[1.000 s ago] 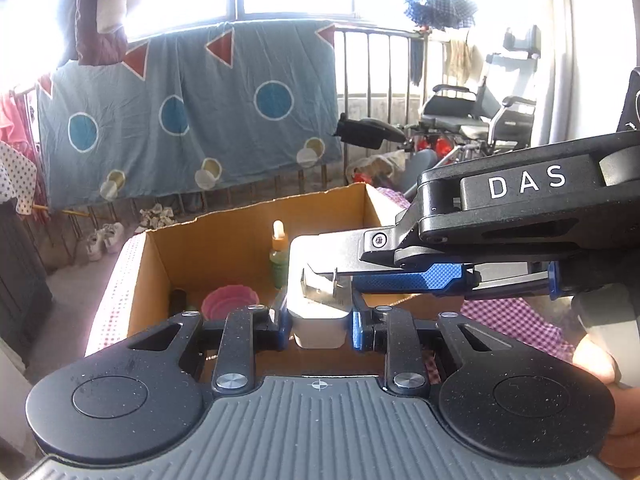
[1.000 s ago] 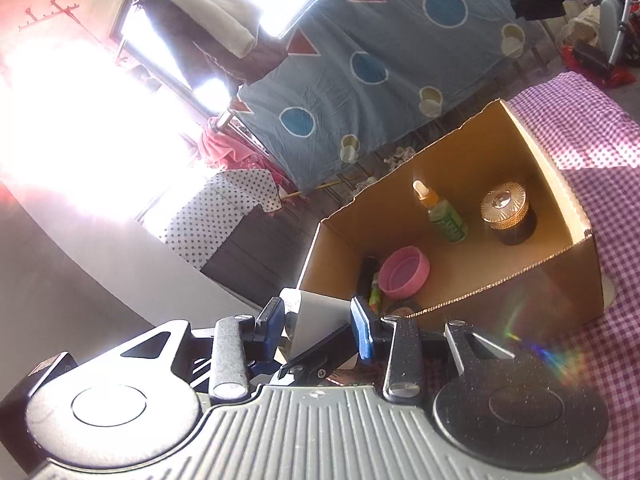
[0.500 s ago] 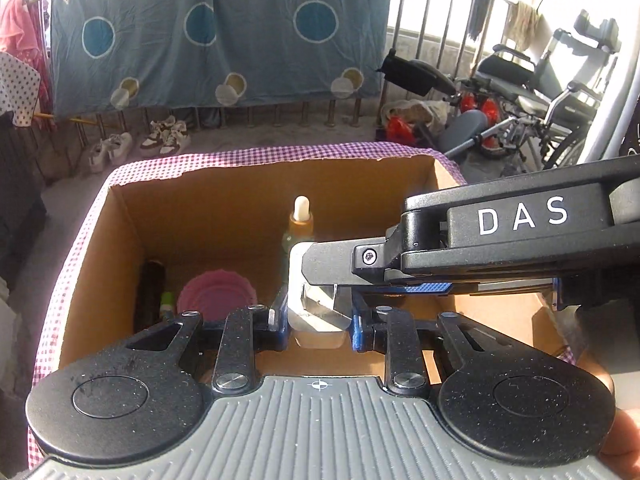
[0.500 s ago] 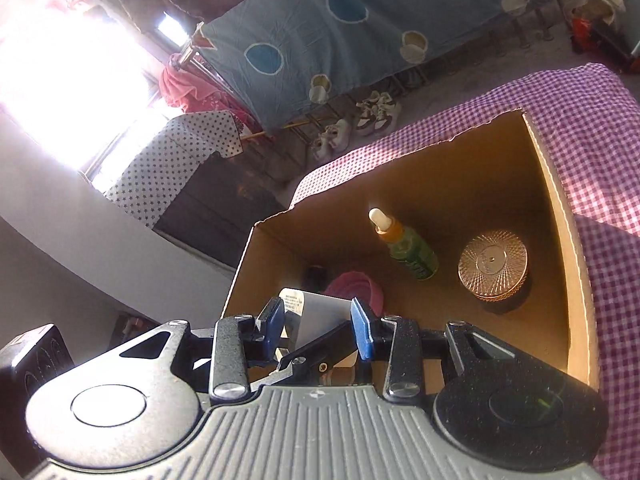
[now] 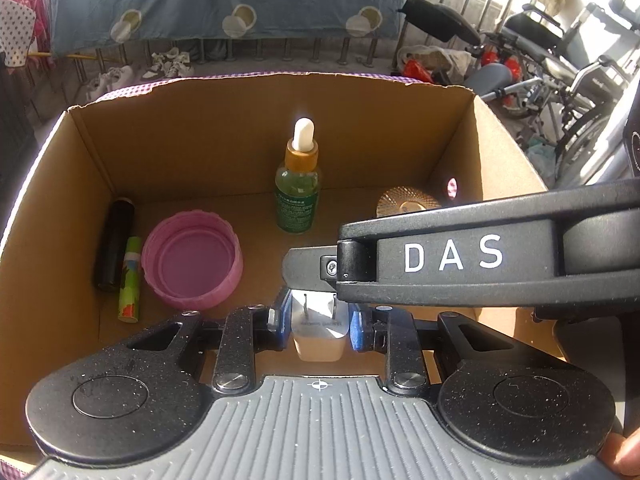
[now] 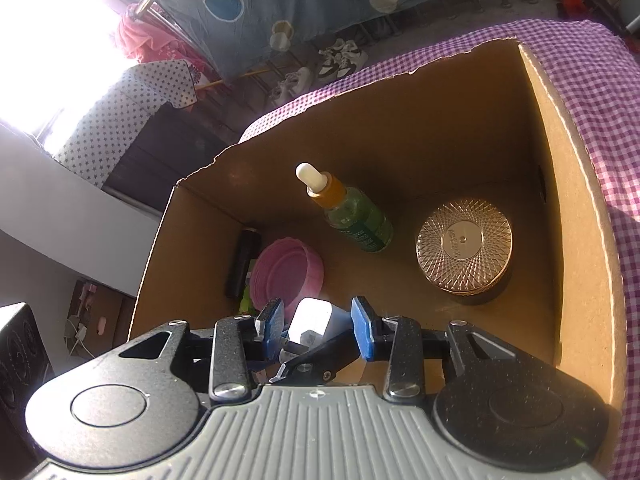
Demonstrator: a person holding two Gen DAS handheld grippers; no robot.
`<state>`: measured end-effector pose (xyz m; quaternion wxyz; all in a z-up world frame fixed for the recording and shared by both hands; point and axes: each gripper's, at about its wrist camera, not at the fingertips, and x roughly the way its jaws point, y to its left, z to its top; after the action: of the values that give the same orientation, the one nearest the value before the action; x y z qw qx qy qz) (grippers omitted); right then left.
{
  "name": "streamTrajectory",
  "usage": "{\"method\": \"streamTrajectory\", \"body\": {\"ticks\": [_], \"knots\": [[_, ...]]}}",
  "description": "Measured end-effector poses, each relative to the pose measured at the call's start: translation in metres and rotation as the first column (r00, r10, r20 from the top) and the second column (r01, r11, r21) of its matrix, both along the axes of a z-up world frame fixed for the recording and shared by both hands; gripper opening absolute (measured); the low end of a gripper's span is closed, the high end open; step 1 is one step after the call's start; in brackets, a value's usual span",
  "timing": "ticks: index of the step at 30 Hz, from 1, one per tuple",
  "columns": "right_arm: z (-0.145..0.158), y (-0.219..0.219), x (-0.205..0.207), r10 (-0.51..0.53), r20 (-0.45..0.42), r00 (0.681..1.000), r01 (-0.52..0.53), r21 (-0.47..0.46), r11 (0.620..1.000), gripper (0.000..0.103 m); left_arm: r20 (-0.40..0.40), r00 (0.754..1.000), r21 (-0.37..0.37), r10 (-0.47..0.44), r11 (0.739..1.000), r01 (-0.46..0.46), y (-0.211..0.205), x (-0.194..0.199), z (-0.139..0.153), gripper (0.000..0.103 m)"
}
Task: Organize rigid objects
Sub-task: 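Carry the charger plug into the box and open the right gripper, then withdraw the right gripper and move it to the white supplement bottle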
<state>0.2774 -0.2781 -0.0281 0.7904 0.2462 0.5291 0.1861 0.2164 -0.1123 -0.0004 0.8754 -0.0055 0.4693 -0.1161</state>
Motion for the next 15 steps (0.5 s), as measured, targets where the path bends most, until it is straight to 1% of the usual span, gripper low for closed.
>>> {"method": "streamTrajectory", "body": {"ticks": [1, 5, 7, 8, 9, 10, 11, 12, 14, 15], "knots": [[0.001, 0.0, -0.001, 0.0, 0.006, 1.0, 0.0, -0.008, 1.0, 0.041, 0.004, 1.0, -0.003, -0.001, 1.0, 0.001, 0.0, 0.0, 0.0, 0.029], [0.005, -0.001, -0.006, -0.013, 0.028, 1.0, 0.014, -0.025, 1.0, 0.041, 0.023, 1.0, -0.004, -0.009, 1.0, 0.009, -0.003, -0.002, 0.003, 0.031], [0.007, -0.005, -0.01, -0.03, 0.047, 0.998, 0.031, -0.019, 0.999, 0.041, 0.034, 0.999, -0.019, -0.014, 1.0, 0.015, -0.002, -0.005, 0.005, 0.036], [0.009, -0.008, -0.011, -0.043, 0.062, 0.997, 0.044, -0.005, 0.999, 0.041, 0.043, 0.999, -0.029, -0.013, 0.999, 0.014, -0.002, -0.007, 0.007, 0.041], [0.012, -0.013, -0.016, -0.058, 0.081, 0.995, 0.058, 0.013, 0.998, 0.041, 0.055, 0.998, -0.04, -0.01, 0.999, 0.012, -0.001, -0.009, 0.009, 0.051], [0.015, -0.016, -0.021, -0.074, 0.095, 0.993, 0.072, 0.027, 0.997, 0.041, 0.069, 0.998, -0.052, -0.008, 0.999, 0.012, 0.0, -0.013, 0.011, 0.057], [0.02, -0.02, -0.028, -0.093, 0.113, 0.989, 0.089, 0.04, 0.995, 0.041, 0.089, 0.996, -0.061, -0.011, 0.998, 0.017, 0.001, -0.017, 0.014, 0.067], [0.027, -0.024, -0.036, -0.113, 0.137, 0.984, 0.107, 0.055, 0.993, 0.041, 0.11, 0.994, -0.062, -0.015, 0.998, 0.022, 0.002, -0.023, 0.017, 0.072], [0.039, -0.03, -0.054, -0.148, 0.185, 0.972, 0.135, 0.081, 0.988, 0.041, 0.147, 0.989, -0.064, -0.032, 0.997, 0.042, 0.004, -0.033, 0.024, 0.073], [0.047, -0.033, -0.065, -0.166, 0.21, 0.964, 0.148, 0.098, 0.984, 0.041, 0.161, 0.986, -0.067, -0.044, 0.996, 0.055, 0.004, -0.039, 0.028, 0.076]]}}
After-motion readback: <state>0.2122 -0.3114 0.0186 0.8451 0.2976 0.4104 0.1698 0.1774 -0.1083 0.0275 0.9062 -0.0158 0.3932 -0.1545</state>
